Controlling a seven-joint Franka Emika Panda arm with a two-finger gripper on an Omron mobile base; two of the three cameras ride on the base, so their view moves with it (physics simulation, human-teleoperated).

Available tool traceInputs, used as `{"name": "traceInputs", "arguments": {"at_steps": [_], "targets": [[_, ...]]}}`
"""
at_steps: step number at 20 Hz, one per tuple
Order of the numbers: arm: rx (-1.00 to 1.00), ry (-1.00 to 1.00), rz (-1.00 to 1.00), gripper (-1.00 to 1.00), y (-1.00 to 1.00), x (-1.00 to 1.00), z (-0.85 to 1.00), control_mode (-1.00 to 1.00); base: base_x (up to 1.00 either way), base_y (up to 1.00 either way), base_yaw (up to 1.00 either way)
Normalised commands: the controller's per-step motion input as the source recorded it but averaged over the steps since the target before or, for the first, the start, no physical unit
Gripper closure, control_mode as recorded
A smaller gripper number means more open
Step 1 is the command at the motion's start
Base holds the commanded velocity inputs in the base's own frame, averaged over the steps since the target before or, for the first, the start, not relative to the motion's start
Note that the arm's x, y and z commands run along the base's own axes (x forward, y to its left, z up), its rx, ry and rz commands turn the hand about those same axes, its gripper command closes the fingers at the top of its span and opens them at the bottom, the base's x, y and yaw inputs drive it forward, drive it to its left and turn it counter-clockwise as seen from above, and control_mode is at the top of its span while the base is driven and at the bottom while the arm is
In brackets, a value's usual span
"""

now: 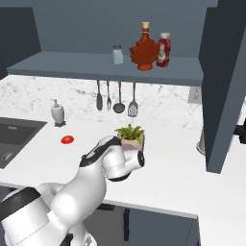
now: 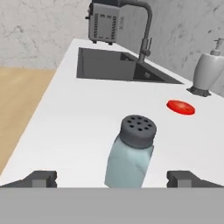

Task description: Put the shaker and condiment bottle from the counter next to their counterparts in the cabinet.

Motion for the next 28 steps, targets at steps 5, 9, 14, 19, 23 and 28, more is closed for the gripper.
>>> {"name": "traceInputs", "arguments": {"at_steps": [5, 9, 14, 19, 23, 28], "targets": [[0.0, 0.02, 0.0, -1.0, 0.04, 0.19, -0.28, -1.0, 0.0, 0.0, 0.0], [0.0, 0.07, 0.0, -1.0, 0.19, 0.11, -0.16, -1.0, 0.0, 0.0, 0.0], [0.0, 0.13, 0.0, -1.0, 0.26, 0.11, -0.07, -1.0, 0.0, 0.0, 0.0], [0.0, 0.13, 0.0, -1.0, 0.3, 0.09, -0.04, -1.0, 0.0, 0.0, 0.0], [0.0, 0.1, 0.0, -1.0, 0.24, 0.11, -0.07, -1.0, 0.0, 0.0, 0.0], [-0.01, 0.12, 0.0, 1.0, 0.09, 0.06, -0.01, -1.0, 0.0, 0.0, 0.0]]}}
